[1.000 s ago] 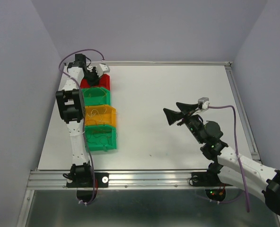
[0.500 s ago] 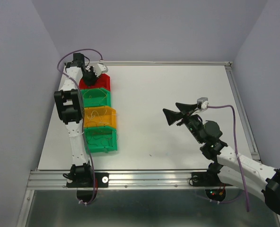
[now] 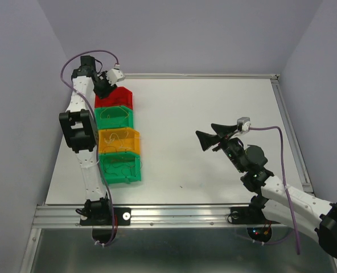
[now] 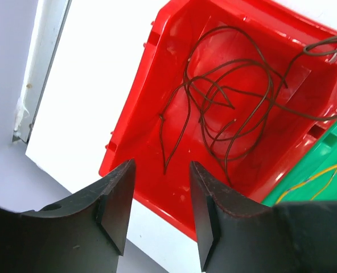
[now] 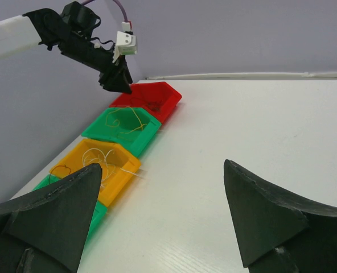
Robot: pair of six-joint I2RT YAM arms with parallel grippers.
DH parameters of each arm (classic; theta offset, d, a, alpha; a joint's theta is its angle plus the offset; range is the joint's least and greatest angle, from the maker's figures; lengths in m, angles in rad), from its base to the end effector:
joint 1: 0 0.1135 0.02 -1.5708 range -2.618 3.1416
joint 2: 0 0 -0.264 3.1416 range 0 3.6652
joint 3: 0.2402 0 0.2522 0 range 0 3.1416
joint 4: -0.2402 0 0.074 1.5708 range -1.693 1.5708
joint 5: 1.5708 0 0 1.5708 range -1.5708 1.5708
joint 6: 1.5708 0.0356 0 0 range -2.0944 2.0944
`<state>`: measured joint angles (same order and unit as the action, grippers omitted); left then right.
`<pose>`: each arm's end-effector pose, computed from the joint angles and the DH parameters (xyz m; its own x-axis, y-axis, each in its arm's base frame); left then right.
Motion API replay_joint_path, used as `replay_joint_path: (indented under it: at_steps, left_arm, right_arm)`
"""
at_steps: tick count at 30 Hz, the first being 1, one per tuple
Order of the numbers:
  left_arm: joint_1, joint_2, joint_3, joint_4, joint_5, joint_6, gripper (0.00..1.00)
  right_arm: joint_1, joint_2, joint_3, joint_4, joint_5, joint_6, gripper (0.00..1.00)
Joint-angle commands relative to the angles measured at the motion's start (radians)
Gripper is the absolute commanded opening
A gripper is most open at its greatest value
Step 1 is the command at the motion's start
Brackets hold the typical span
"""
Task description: Untangle the cables
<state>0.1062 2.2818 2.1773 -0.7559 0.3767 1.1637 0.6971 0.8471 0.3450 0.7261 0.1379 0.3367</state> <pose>0.5105 0.0413 0.2665 -0.1699 0.8406 -0.5143 0.7476 0.4500 0.4884 0.1529 0.1216 0.2703 -0.0154 0.4139 -0.9102 -0.5595 0.7509 0.3509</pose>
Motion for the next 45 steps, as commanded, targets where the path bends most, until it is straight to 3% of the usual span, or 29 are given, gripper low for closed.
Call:
replay_joint_path:
  at_steps: [1,4,6,8,9,13,16,19,23,26,31,45]
  left_arm:
    - [0.021,-0.085,0.048,-0.042,-0.001,0.01,0.54]
    - [0.036,-0.122,0.065,-0.085,0.074,0.005,0.57]
    - [0.047,-0.188,0.05,-0.097,0.157,-0.022,0.68]
    - [0.05,-0.309,-0.068,-0.042,0.2,-0.096,0.74]
    - [0.055,-0.362,-0.138,0.061,0.243,-0.132,0.78]
    - [0.058,-0.681,-0.695,0.486,0.211,-0.532,0.9]
    - [0.058,-0.918,-0.932,0.726,0.179,-0.674,0.99]
    - [0.056,-1.173,-1.251,0.907,0.18,-0.801,0.99]
    - [0.058,-1.323,-1.485,1.093,0.125,-0.975,0.99]
    - [0.056,-1.461,-1.609,1.188,0.084,-1.07,0.99]
    - [0.058,-1.544,-1.724,1.268,-0.031,-1.073,0.99]
    - [0.056,-1.667,-1.818,1.31,-0.045,-1.035,0.99]
  right_arm:
    - [0.008,0.006,0.003,0.052,-0.006,0.002,0.92]
    - [0.008,0.024,0.014,0.05,-0.011,-0.001,0.92]
    - [0.008,0.067,0.043,0.026,-0.015,-0.004,0.94]
    - [0.008,0.121,0.077,-0.007,-0.014,0.001,0.98]
    - [0.008,0.136,0.094,-0.046,-0.005,0.013,1.0]
    - [0.01,0.17,0.149,-0.103,0.049,0.022,1.0]
    - [0.008,0.159,0.138,-0.109,0.106,0.021,1.0]
    - [0.008,0.15,0.131,-0.109,0.121,0.018,1.0]
    - [0.01,0.135,0.121,-0.109,0.153,0.025,1.0]
    - [0.008,0.13,0.114,-0.108,0.184,0.027,1.0]
    - [0.008,0.127,0.115,-0.109,0.19,0.03,1.0]
    - [0.008,0.132,0.126,-0.109,0.172,0.038,0.98]
